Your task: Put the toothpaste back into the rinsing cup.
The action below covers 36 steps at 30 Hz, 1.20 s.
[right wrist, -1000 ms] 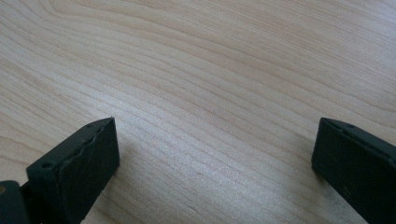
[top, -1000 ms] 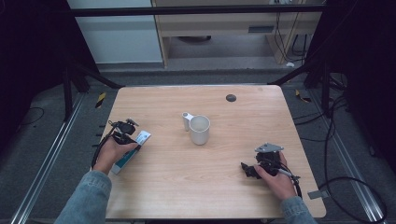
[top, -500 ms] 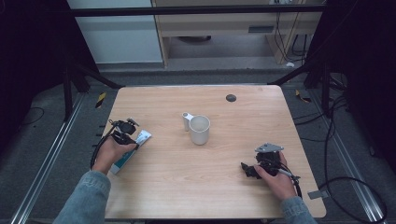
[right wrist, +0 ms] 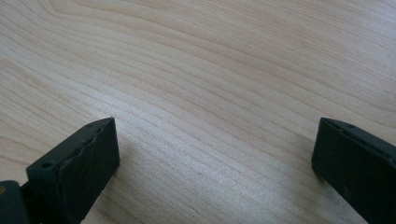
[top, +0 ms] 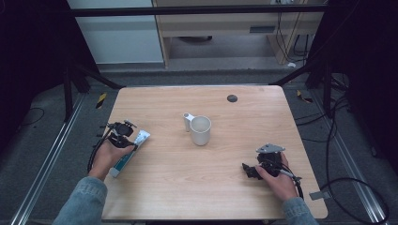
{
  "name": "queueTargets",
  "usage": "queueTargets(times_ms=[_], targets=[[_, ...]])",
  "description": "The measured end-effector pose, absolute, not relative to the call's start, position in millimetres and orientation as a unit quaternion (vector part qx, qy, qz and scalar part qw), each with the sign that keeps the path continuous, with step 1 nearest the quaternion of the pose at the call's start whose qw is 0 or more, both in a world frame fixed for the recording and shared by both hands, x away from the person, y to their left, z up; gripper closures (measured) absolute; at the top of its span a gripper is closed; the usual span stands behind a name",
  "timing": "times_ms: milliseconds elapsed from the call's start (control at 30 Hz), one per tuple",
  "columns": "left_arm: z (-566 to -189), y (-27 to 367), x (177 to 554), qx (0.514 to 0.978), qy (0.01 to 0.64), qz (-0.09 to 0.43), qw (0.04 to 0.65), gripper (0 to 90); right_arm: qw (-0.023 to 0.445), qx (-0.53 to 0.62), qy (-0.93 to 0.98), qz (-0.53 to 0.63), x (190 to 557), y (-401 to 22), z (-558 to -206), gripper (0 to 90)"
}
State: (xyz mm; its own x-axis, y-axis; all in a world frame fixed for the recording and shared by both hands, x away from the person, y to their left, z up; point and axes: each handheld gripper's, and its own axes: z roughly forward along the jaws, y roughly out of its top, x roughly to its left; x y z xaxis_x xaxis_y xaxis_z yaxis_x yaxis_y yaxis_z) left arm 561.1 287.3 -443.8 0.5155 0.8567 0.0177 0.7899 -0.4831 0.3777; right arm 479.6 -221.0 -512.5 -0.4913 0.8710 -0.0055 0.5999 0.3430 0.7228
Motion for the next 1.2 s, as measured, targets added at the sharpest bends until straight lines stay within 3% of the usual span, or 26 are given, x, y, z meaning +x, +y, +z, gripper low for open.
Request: queueTargets(times_ms=[533, 1200], targets=[[-412.7, 273.1, 543.8, 0.859, 0.459, 0.128, 0.189, 77.6, 0.202, 0.463, 0.794, 0.338, 479.3, -221.0, -512.5, 1.1], [-389.9, 224.0, 544.9, 0.863, 0.43, 0.141, 0.226, 77.6, 0.202, 0.463, 0.794, 0.338, 479.4, -221.0, -512.4, 1.1]])
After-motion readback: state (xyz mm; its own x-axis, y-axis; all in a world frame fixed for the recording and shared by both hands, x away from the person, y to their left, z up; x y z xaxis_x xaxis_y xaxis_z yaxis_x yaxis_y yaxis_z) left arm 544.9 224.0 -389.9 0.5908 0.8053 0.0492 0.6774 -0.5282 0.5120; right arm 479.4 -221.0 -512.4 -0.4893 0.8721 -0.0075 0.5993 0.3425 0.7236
